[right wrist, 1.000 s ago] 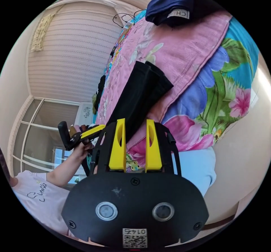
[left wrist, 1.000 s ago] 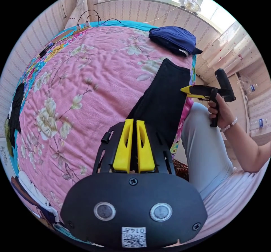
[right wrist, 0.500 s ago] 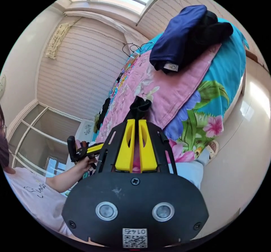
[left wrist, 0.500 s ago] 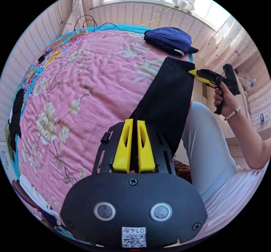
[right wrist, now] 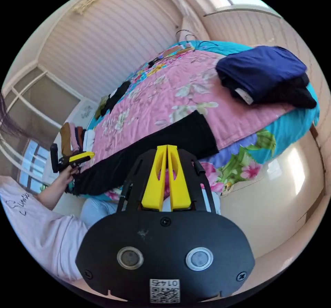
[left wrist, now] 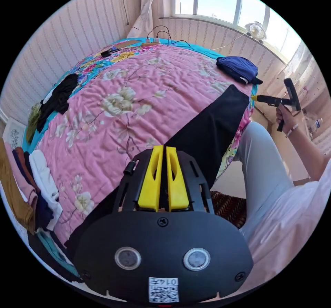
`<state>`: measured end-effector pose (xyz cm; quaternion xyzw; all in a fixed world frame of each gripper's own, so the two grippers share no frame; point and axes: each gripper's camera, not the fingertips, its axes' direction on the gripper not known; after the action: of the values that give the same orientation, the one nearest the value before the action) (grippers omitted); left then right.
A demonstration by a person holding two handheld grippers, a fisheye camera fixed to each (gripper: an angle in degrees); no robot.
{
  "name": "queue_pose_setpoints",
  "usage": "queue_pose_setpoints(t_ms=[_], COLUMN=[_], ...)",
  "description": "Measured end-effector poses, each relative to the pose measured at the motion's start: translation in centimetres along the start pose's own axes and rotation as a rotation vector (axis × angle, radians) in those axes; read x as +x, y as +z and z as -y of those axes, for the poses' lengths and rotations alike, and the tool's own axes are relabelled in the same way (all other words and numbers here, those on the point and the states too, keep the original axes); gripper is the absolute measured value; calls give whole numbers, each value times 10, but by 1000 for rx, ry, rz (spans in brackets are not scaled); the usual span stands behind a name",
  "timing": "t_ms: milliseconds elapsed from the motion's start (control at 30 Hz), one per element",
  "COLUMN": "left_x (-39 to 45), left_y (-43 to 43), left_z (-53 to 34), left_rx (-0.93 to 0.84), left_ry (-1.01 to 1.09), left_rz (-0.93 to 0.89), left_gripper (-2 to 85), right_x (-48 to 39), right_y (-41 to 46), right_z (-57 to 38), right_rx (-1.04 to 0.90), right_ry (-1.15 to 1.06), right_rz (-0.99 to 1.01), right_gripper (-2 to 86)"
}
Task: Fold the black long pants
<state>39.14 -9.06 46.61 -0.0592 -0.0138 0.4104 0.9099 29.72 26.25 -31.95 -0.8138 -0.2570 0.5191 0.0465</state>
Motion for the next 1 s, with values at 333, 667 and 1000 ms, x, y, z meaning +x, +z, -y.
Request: queue_pose_setpoints(t_ms=[333,667,1000], left_x=[32,36,54], left_y=[5,52,67], left_z=[-96,-96,-92], left_rx=[-16,-13,-97], left_ry=[-172,-162,-135], left_rz=[-48,-53,-108], left_gripper=[-10,-10,-10], right_x=[-294,-364,-374], right_y=[187,296,308], right_z=[0,-25,-20], right_rx=[-545,-774,-754], right_ry=[-851,-1002,-967], right_rz=[96,-132,-130], right_gripper=[-4,-8,-5])
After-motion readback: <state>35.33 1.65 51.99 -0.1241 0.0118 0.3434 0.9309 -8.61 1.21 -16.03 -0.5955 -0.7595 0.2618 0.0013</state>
